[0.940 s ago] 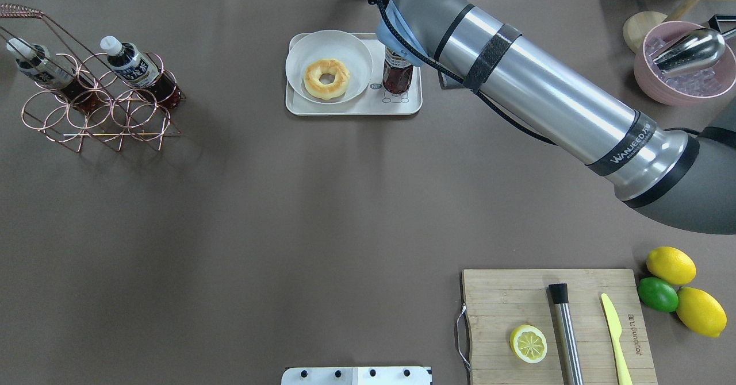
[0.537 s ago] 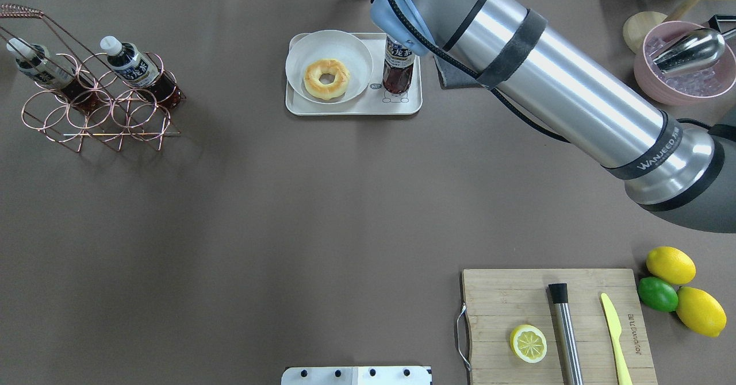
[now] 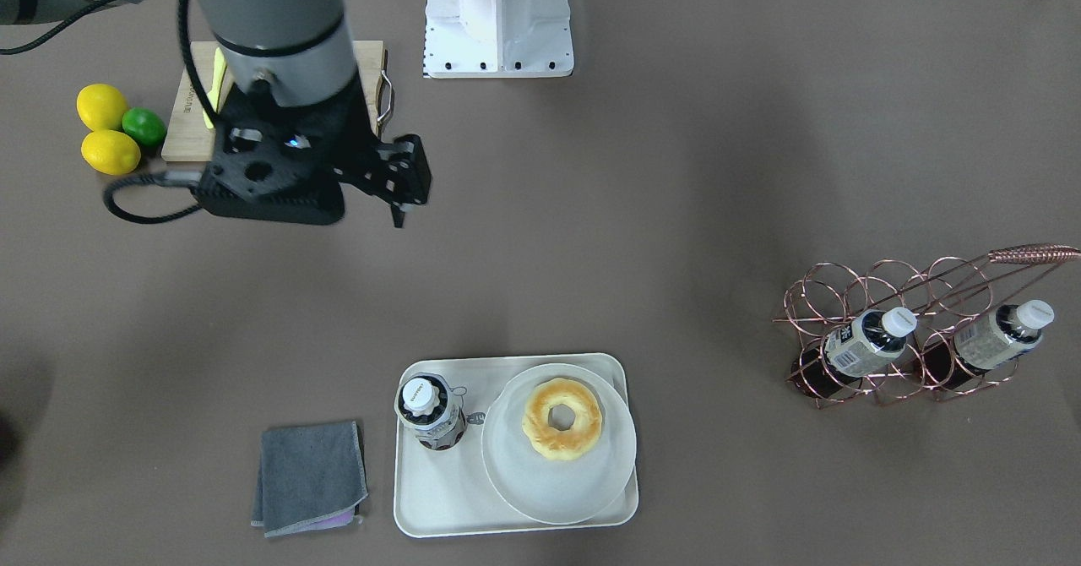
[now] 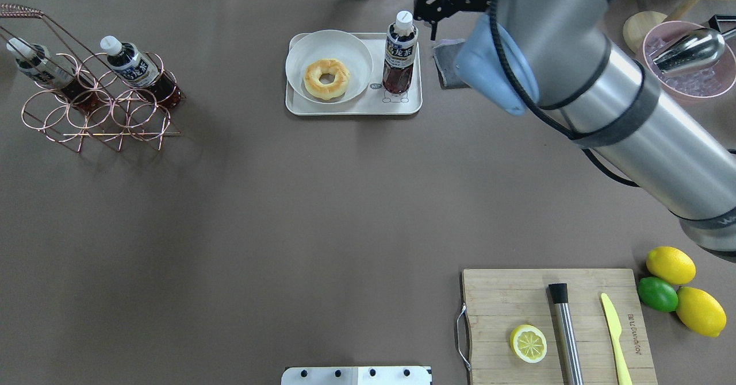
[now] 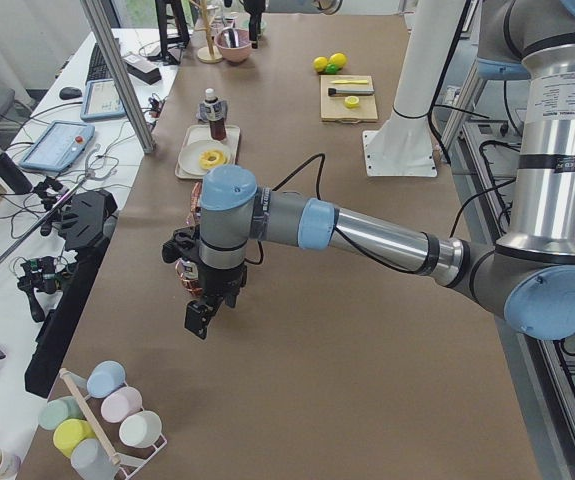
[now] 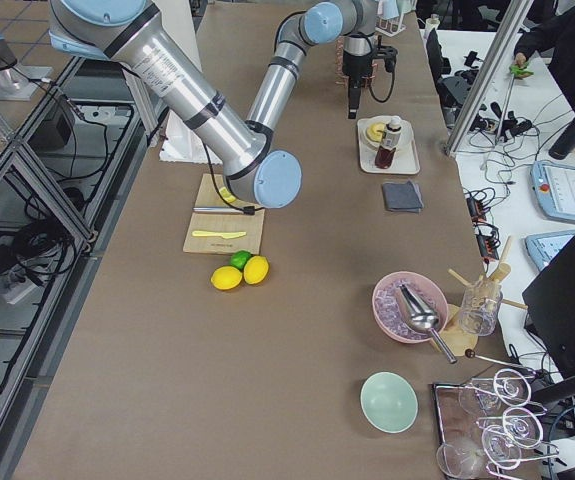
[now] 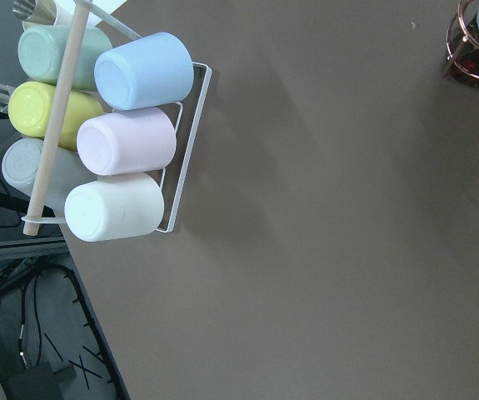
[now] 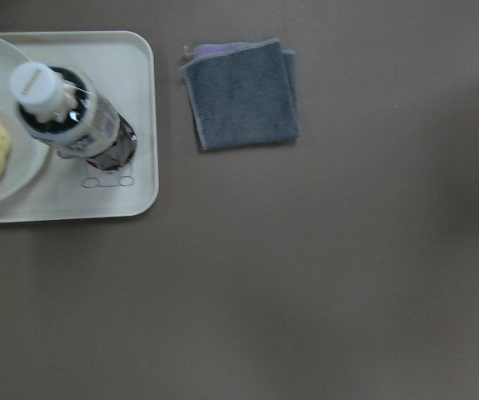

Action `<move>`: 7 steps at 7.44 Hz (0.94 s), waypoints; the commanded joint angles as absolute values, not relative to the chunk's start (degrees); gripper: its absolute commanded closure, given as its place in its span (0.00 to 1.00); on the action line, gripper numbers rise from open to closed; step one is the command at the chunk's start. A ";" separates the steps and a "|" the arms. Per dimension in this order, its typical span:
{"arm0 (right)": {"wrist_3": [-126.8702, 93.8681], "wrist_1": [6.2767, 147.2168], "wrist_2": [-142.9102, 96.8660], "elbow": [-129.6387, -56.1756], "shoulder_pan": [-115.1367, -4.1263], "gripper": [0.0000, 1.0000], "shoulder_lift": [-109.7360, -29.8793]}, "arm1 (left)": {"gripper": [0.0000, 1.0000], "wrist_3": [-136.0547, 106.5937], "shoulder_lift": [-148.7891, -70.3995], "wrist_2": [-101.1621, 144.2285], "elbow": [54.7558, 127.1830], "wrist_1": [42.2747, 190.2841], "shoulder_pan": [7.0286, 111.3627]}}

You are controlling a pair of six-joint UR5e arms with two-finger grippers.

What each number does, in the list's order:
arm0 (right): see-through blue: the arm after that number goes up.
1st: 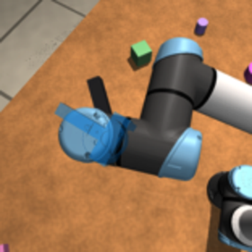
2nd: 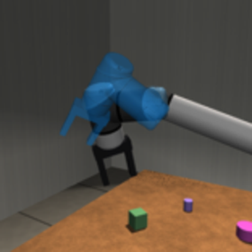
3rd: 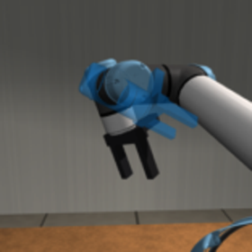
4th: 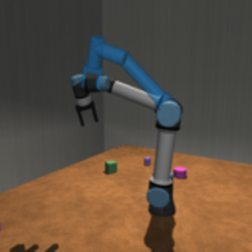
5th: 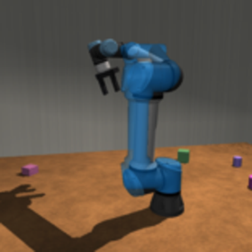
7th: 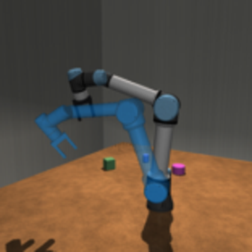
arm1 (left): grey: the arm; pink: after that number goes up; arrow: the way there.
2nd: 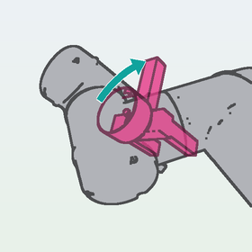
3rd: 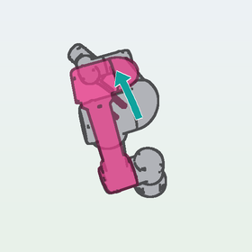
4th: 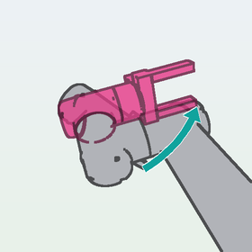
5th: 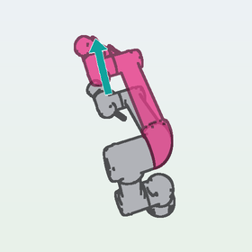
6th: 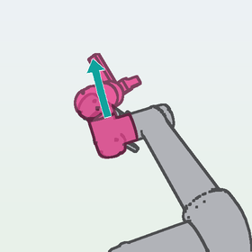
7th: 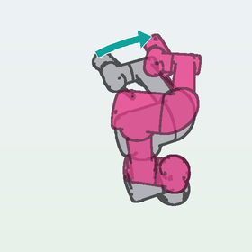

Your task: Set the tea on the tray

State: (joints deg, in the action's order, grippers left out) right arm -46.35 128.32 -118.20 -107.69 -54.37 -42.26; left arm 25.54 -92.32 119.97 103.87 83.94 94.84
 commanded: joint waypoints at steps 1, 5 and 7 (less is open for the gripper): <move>-26.37 130.26 -116.81 -110.92 -60.09 0.00 -53.66 | 0.02 25.66 -92.20 119.97 103.80 83.76 94.83; -4.96 103.16 -124.85 -105.14 -74.67 0.00 -77.29 | 0.02 25.66 -92.11 119.97 102.84 83.76 94.83; 5.74 100.20 -127.61 -102.05 -81.61 0.00 -85.04 | 0.02 25.66 -91.94 119.97 102.57 83.85 94.83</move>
